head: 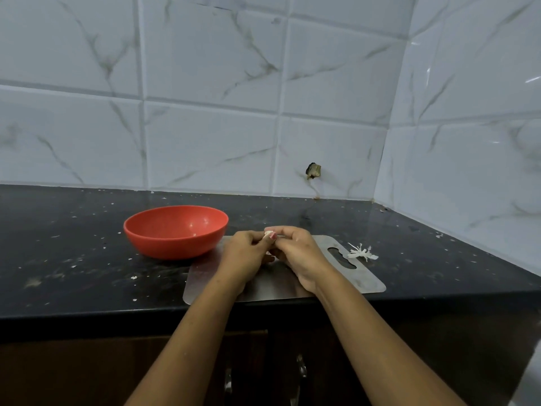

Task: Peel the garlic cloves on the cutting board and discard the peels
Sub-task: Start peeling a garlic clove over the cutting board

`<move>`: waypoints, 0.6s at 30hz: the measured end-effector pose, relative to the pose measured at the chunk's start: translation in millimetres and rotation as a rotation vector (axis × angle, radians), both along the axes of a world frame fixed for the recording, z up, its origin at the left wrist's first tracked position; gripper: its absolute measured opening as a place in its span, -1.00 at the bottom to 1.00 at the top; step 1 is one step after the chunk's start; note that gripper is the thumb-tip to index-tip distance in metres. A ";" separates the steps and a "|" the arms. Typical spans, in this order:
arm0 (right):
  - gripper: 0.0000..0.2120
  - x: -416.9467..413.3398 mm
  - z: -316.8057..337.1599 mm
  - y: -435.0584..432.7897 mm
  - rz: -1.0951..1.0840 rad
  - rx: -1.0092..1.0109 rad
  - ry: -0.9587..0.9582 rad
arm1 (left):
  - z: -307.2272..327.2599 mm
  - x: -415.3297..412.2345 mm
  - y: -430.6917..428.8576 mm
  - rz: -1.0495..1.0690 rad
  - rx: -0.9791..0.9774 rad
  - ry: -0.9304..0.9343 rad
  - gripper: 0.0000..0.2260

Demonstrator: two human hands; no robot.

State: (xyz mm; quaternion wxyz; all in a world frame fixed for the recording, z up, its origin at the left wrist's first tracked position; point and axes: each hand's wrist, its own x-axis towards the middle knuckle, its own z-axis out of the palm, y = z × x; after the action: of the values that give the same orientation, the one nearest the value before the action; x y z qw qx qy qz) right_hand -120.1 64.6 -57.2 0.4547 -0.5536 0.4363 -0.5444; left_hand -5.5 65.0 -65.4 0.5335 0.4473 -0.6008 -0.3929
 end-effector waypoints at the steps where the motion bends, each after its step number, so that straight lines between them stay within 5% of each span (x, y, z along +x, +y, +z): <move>1: -0.82 0.1 0.7 0.9 0.005 -0.005 -0.026 | 0.0 0.5 0.6 -0.019 0.000 0.020 -0.84; 9: -0.78 4.4 0.2 3.3 -0.077 -0.072 -0.082 | 3.1 -0.5 5.5 0.035 -0.107 -0.090 -0.79; 13: -0.77 5.2 -2.6 -0.9 -0.157 -0.127 0.020 | 3.8 -1.1 5.4 0.087 -0.149 -0.216 -0.81; 18: -0.76 10.7 -3.9 -3.6 -0.253 -0.177 0.177 | 2.6 -0.9 3.2 0.031 -0.083 -0.104 -0.82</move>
State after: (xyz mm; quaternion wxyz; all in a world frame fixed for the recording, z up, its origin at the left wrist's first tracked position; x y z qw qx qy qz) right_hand -109.4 60.9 -61.1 0.2919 -0.5781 0.4912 -0.5825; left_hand -6.5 68.2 -62.9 0.5257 0.4539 -0.6365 -0.3355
